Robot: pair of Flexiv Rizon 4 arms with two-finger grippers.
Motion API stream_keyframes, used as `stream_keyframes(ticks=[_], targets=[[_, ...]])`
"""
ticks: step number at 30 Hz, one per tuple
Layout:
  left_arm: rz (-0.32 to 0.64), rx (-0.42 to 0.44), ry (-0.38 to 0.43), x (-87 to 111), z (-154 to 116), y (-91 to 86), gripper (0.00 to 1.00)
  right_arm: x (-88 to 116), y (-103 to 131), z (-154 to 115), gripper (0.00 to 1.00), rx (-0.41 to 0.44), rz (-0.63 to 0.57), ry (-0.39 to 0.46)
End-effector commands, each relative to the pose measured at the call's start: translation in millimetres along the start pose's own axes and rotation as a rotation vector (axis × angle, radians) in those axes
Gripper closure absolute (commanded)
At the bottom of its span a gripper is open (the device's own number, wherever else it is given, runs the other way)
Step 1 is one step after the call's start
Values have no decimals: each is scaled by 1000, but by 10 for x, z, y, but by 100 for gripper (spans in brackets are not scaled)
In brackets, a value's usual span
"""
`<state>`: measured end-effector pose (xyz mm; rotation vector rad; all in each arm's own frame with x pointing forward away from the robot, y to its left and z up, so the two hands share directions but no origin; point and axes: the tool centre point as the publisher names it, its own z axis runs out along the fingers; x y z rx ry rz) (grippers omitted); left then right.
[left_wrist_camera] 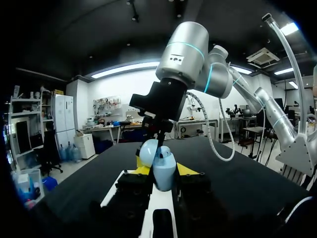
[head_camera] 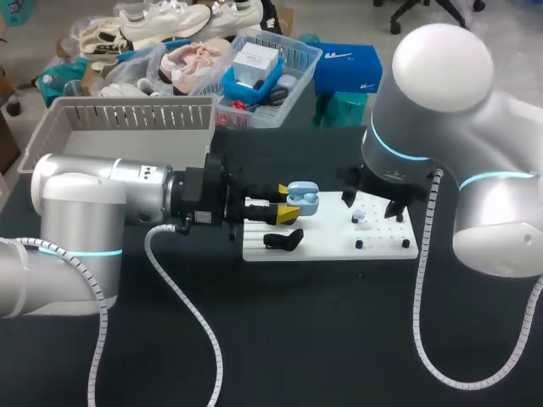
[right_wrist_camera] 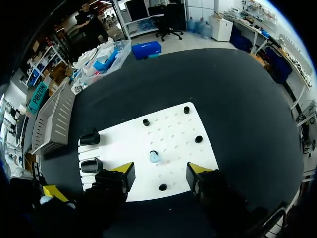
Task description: Pick up each earbud case from the left stands, insert the matching earbuds, close the lid, and place the case in the box.
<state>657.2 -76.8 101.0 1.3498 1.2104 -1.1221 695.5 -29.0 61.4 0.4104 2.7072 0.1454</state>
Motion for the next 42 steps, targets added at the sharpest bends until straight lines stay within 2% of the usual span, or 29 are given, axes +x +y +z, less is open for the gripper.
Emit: stream_keyframes(ticks=[1, 8, 11, 24, 42], targets=[[2, -7, 0, -1, 4, -18, 100, 4, 44, 105, 36, -1, 8, 0], [2, -7, 0, -1, 4, -18, 100, 28, 67, 211, 42, -1, 17, 19], [2, -7, 0, -1, 4, -18, 100, 26, 71, 246, 50, -3, 21, 25], [2, -7, 0, -1, 4, -18, 100, 17, 64, 312, 52, -9, 25, 38], [2, -7, 0, -1, 4, -18, 100, 12, 77, 363, 62, -14, 23, 46]])
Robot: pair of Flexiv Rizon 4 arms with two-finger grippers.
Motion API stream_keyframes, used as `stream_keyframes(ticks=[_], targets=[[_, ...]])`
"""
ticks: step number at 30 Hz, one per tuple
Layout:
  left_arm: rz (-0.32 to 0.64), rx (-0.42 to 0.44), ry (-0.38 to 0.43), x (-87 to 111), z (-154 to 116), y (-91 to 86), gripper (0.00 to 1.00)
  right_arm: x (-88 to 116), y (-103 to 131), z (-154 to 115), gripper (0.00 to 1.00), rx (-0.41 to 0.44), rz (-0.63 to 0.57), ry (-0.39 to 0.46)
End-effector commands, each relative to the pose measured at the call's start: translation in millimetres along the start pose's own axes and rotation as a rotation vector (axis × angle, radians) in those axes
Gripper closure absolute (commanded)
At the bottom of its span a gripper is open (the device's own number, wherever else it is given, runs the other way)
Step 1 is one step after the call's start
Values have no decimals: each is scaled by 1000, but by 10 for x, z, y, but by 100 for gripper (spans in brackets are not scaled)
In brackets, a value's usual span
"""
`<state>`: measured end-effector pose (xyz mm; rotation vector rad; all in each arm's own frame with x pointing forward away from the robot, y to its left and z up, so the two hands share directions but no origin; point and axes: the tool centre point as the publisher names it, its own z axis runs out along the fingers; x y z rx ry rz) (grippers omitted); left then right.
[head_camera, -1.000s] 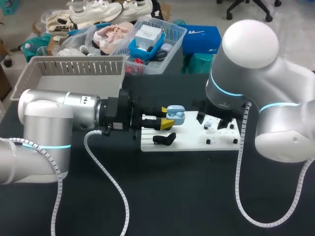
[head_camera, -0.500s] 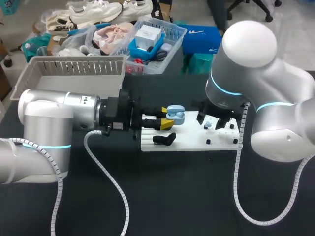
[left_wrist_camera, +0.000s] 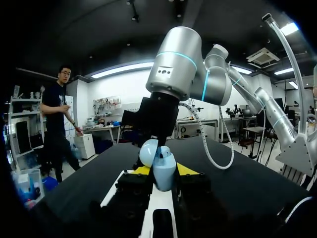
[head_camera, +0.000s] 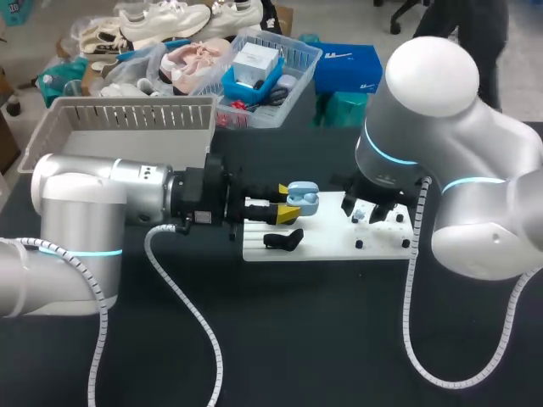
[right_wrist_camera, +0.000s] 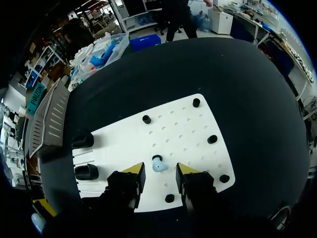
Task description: Pick up each earbud case from the left stands, insert the matching earbuds, close the lid, and place the case in the box.
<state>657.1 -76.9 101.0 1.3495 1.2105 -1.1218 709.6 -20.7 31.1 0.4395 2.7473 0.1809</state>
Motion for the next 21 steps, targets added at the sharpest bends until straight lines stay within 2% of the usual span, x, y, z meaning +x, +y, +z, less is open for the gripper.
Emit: stream_keyframes(ticks=[1, 21], targets=[[2, -7, 0, -1, 3, -17, 100, -4, 13, 32, 62, -2, 0, 0], [2, -7, 0, -1, 3, -17, 100, -11, 18, 105, 67, -3, 7, 13]])
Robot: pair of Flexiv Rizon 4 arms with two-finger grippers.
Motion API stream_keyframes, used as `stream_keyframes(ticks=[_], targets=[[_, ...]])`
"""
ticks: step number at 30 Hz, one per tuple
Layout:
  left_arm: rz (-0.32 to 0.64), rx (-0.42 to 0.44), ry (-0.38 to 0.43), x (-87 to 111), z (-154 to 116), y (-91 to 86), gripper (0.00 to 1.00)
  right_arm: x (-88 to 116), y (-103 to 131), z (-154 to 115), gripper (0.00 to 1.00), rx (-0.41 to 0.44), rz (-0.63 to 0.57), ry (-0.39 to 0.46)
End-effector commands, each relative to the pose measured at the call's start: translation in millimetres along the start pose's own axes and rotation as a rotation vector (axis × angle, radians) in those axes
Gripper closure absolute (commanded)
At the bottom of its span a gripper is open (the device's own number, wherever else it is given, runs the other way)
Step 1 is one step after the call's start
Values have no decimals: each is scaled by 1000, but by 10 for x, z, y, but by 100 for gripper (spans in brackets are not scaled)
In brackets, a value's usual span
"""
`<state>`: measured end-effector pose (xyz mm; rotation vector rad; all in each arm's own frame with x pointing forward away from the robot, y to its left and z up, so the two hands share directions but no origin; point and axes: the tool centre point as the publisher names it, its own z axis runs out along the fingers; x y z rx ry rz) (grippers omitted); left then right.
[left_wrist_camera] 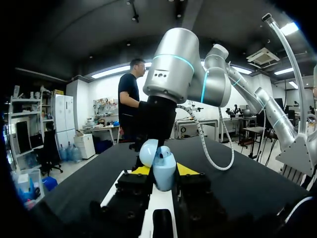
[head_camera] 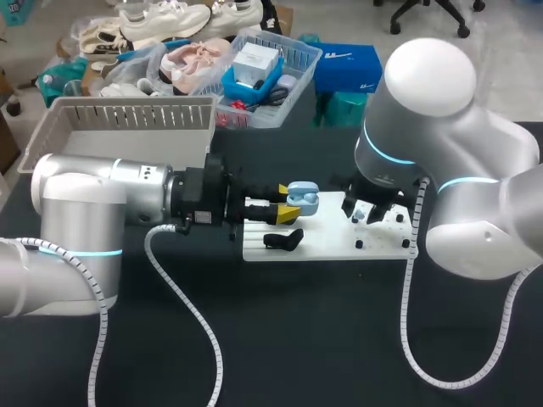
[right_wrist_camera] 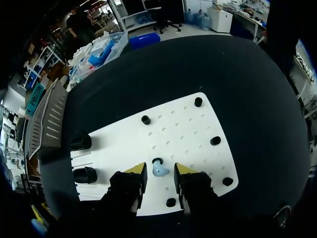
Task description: Pick up each earbud case from the left stands, insert the matching earbuds, close the lid, and place the case in the box.
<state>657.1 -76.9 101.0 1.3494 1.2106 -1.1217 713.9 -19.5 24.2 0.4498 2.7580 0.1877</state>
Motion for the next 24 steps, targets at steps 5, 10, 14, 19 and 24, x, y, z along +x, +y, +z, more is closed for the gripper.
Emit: stream_keyframes(ticks=[5, 10, 14, 19, 24], targets=[[2, -7, 0, -1, 3, -17, 100, 7, 5, 36, 70, -1, -2, 4], [2, -7, 0, -1, 3, -17, 100, 6, 3, 38, 78, -1, -1, 5], [2, -7, 0, -1, 3, -17, 100, 10, 4, 38, 88, -1, -3, 6], [2, -7, 0, -1, 3, -17, 100, 15, 7, 34, 98, -1, -5, 6], [2, -7, 0, -1, 3, -17, 100, 16, 17, -10, 100, -5, -5, 2]])
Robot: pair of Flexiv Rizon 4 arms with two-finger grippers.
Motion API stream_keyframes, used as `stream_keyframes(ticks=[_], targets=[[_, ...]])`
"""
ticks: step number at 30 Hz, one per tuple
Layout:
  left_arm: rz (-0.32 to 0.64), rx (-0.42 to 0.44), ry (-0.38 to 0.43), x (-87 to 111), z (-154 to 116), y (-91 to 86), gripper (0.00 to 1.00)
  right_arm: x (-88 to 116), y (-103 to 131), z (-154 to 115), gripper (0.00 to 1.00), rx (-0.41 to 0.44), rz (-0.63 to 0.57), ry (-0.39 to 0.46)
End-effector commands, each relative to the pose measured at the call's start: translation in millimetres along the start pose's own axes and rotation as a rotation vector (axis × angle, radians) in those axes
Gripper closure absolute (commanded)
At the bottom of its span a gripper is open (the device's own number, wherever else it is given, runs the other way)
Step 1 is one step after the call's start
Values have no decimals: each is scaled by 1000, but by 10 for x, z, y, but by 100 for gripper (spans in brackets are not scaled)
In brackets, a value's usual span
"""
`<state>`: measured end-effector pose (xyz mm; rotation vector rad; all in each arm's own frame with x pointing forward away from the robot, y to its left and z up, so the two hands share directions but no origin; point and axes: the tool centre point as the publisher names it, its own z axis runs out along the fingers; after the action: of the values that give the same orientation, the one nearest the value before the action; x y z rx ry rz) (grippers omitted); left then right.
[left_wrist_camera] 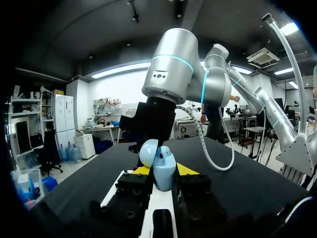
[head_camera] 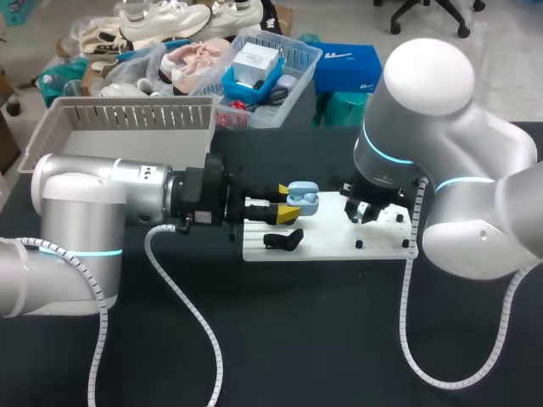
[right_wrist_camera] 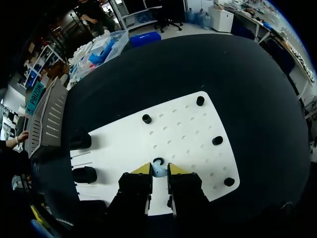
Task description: Pick up each earbud case from the left stands, insert the matching earbuds, close the lid, and place the case in the box.
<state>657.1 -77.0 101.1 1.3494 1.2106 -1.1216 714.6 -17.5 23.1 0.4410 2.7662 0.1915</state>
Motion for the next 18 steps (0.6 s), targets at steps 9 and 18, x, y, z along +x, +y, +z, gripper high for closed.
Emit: stream_keyframes(ticks=[9, 18], targets=[[2, -7, 0, -1, 3, -17, 100, 15, -4, -131, 100, -6, -11, -20], [2, -7, 0, -1, 3, -17, 100, -15, -119, -383, 100, -4, 6, -79]])
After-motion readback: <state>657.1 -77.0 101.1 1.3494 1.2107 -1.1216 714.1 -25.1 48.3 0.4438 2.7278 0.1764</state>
